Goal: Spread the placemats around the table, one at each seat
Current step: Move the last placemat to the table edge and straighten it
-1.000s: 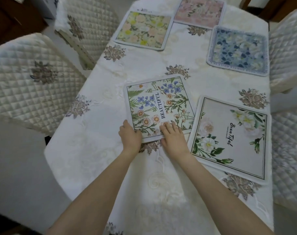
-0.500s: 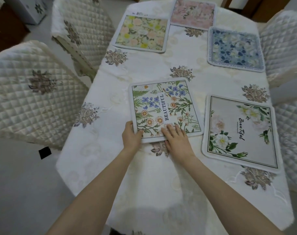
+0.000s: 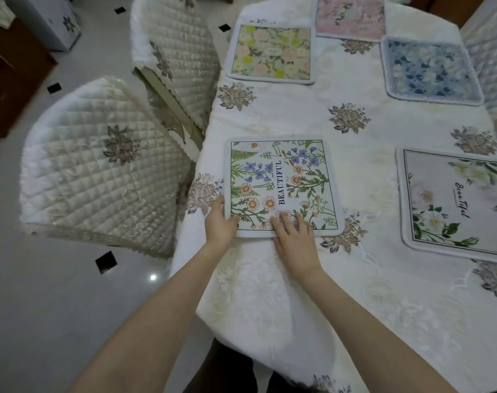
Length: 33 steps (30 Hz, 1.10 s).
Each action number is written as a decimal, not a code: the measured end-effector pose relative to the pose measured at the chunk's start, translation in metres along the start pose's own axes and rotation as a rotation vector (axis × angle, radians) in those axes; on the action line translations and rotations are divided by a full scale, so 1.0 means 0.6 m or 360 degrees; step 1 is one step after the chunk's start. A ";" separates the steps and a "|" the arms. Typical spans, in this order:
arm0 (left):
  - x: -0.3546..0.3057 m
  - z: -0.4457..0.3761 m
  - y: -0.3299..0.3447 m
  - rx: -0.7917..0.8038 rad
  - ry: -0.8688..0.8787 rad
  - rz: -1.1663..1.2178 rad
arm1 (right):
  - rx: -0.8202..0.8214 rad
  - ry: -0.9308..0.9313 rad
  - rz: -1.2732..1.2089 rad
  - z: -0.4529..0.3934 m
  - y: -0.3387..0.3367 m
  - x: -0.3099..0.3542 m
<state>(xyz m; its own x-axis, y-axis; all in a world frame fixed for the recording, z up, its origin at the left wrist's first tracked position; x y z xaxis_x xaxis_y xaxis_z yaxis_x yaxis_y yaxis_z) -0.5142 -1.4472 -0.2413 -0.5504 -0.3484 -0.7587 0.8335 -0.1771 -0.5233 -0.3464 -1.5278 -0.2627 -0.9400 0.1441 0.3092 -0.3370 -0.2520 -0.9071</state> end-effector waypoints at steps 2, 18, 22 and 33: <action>0.010 -0.002 -0.017 -0.0020 -0.0006 -0.0032 | 0.0001 -0.0001 -0.0011 0.002 0.002 0.019; 0.039 -0.008 -0.066 -0.0116 0.0115 -0.0243 | -0.0038 0.0019 -0.0102 0.014 0.006 0.080; 0.030 -0.023 -0.064 -0.0156 0.0172 -0.0489 | -0.0180 0.0167 -0.0193 -0.007 -0.024 0.027; 0.006 -0.083 -0.048 -0.0144 0.0038 -0.0569 | -0.0333 0.0644 -0.0294 -0.069 -0.066 -0.070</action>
<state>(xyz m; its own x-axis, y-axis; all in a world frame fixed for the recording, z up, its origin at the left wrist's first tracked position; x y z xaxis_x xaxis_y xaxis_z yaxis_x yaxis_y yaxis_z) -0.5425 -1.3978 -0.2484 -0.8081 -0.2575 -0.5298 0.5811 -0.2011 -0.7886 -0.2912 -1.4843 -0.2517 -0.7556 0.5389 0.3725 -0.4396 0.0044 -0.8982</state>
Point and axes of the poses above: each hand's wrist, its own z-axis away from the middle knuckle, its own y-axis out of the palm, x = y × z, the point moved 5 cm from there along -z, towards the middle knuckle, and after that the axes turned 8 degrees about -z, right-handed, at the moved point
